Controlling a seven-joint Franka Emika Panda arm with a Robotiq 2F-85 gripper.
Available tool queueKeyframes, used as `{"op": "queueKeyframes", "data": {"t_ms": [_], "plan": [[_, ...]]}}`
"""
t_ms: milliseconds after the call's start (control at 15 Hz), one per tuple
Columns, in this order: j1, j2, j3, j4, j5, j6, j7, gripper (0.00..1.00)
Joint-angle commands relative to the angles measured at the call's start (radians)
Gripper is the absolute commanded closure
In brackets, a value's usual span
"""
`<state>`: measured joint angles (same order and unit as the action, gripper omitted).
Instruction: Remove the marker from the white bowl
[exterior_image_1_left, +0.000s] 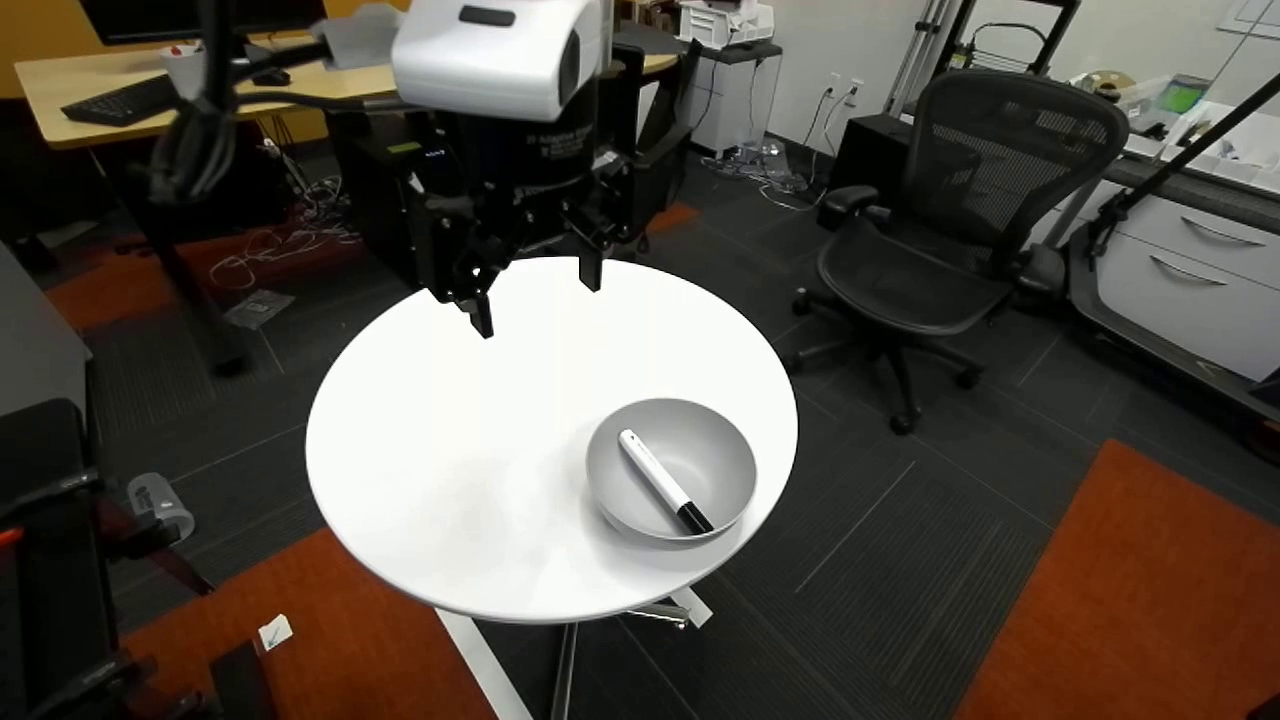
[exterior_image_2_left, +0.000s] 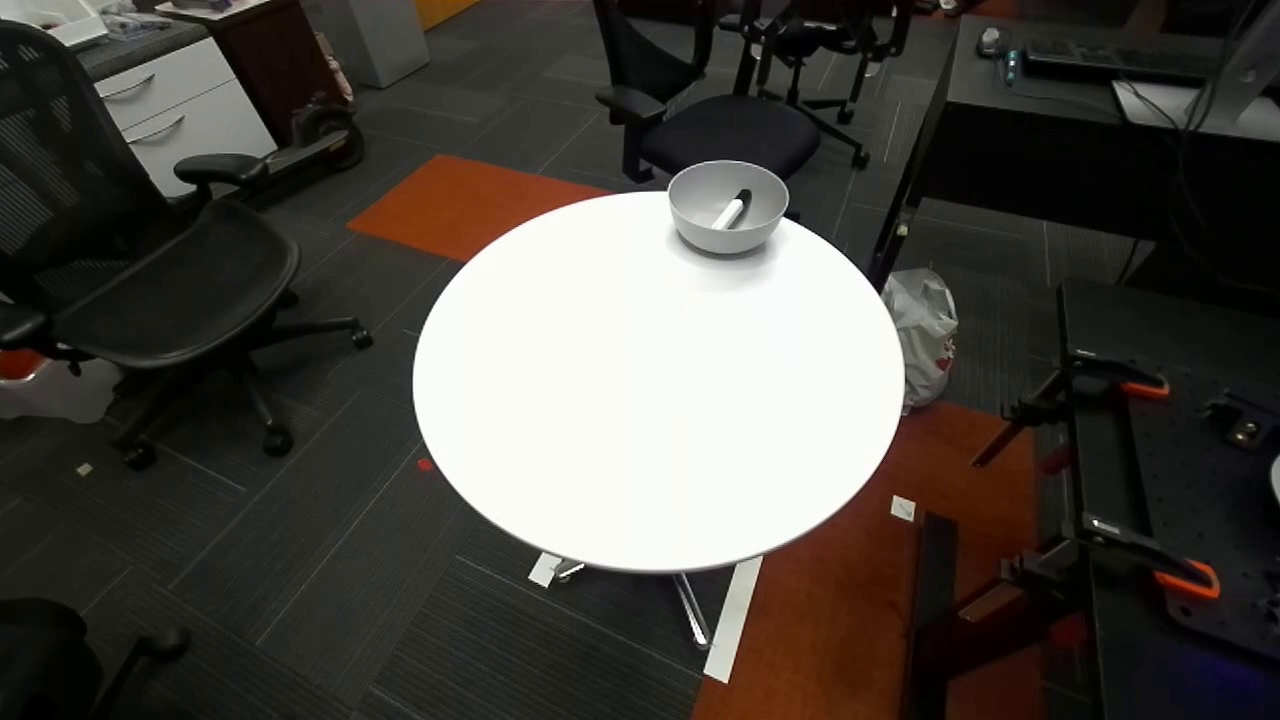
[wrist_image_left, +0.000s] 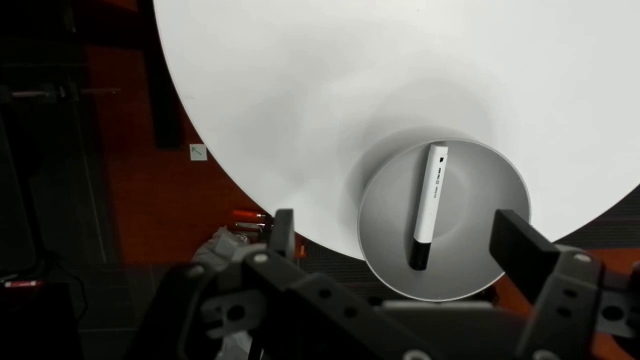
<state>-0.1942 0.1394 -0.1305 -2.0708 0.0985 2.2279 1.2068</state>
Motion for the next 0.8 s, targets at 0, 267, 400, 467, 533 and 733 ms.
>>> {"op": "queueKeyframes", "data": {"t_ms": [0, 267, 400, 467, 533, 733], "plan": [[0.03, 0.056, -0.033, 0.047, -0.027, 0.019, 0.109, 0.0], [0.059, 0.176, -0.058, 0.124, -0.067, 0.081, 0.292, 0.0], [0.078, 0.242, -0.07, 0.159, -0.082, 0.152, 0.369, 0.0], [0.088, 0.274, -0.078, 0.176, -0.085, 0.185, 0.4, 0.0], [0.096, 0.305, -0.084, 0.192, -0.083, 0.211, 0.422, 0.0], [0.108, 0.393, -0.102, 0.243, -0.071, 0.24, 0.473, 0.0]]}}
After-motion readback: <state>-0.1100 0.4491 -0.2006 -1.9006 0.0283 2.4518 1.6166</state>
